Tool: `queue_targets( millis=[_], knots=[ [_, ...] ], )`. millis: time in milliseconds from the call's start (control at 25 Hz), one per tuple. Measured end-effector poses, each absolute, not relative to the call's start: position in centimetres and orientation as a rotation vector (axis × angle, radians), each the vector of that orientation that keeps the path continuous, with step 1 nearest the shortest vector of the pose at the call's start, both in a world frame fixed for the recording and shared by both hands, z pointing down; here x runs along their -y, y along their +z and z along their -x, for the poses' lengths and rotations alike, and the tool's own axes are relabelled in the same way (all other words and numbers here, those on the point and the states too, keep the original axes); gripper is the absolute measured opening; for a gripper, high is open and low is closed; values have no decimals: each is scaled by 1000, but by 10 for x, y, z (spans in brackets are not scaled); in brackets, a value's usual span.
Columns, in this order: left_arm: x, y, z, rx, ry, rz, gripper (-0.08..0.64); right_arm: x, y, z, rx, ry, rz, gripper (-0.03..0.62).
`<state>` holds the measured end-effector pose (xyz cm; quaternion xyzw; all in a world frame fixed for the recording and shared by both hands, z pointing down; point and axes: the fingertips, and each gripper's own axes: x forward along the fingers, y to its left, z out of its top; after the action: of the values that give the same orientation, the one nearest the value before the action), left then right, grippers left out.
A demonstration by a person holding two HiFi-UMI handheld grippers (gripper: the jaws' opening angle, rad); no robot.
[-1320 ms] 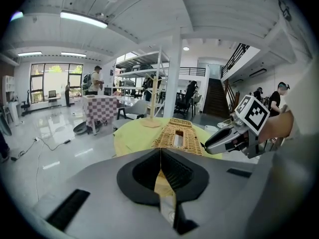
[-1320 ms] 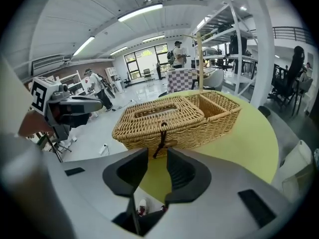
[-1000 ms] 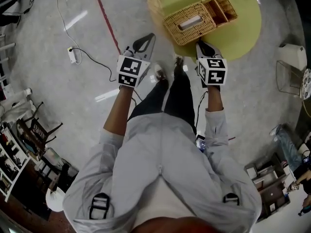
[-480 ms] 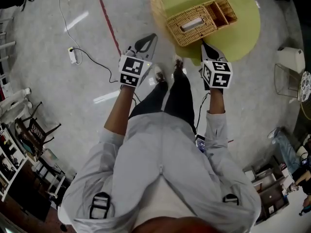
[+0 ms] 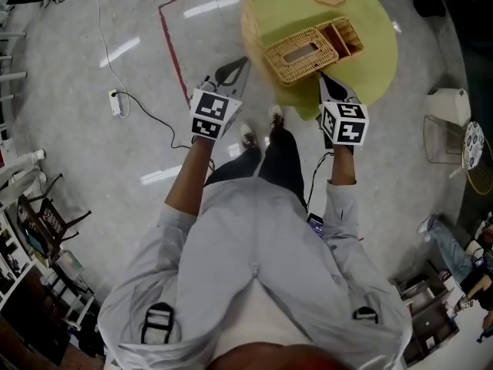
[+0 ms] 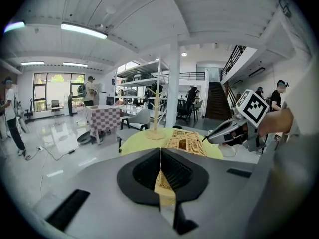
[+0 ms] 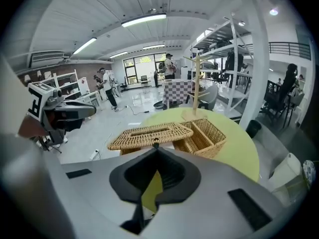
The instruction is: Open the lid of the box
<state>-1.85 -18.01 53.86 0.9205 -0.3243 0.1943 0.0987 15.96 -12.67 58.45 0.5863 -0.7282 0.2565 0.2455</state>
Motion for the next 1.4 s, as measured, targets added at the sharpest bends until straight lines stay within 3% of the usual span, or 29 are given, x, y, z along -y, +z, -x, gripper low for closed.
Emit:
queue_targets(
  millis=[720, 1400],
  knots=[
    [246, 481, 38, 1021, 457, -2752, 29, 218, 511, -139, 2044, 546, -1566, 23],
    [337, 499, 41, 1158, 480, -2602, 29, 332, 530, -116, 2122, 553, -1285, 23]
  ],
)
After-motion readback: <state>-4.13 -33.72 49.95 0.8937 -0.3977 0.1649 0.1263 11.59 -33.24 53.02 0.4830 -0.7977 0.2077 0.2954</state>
